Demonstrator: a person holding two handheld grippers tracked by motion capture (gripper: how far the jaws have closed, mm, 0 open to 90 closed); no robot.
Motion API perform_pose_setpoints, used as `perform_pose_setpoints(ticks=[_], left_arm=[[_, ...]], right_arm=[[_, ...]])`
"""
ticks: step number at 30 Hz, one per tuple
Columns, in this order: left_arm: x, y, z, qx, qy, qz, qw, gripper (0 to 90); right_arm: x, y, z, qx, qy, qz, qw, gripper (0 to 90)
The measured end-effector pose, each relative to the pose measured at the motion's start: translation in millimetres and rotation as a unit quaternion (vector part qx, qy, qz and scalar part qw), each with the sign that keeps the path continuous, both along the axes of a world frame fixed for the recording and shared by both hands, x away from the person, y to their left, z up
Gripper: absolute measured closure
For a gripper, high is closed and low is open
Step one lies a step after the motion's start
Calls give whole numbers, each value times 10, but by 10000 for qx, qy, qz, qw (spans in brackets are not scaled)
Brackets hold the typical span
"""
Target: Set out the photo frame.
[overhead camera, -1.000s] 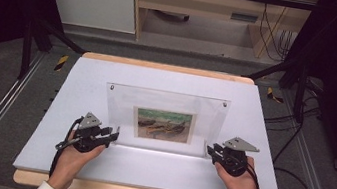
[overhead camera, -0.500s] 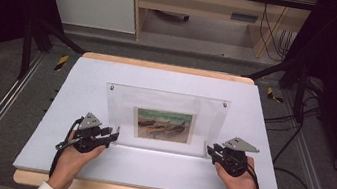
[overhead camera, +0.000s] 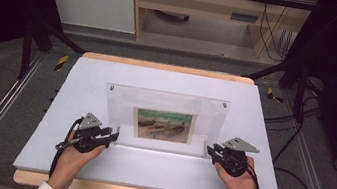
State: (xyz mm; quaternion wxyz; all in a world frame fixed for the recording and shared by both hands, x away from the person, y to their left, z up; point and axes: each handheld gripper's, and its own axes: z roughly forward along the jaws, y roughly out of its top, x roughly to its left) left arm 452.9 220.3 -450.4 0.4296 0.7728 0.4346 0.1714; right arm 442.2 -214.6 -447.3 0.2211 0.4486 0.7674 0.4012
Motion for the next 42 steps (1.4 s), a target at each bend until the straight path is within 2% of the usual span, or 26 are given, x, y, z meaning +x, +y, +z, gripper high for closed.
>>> perform_pose_setpoints(ticks=[16,32,37,42], left_arm=[[-7,-9,1,69,-30,1,10000,621],[-3,-10,-10,49,-93,-23,9999,610],[-5,-18,-3,9,-212,-19,9998,554],[-4,-46,3,22,-386,-17,9993,372]], right_arm=[[-7,7,-1,-45,2,2,10000,707],[0,3,-8,29,-33,20,10000,675],[5,17,-3,78,-111,-23,9999,537],[17,28,16,161,-197,-135,9996,305]])
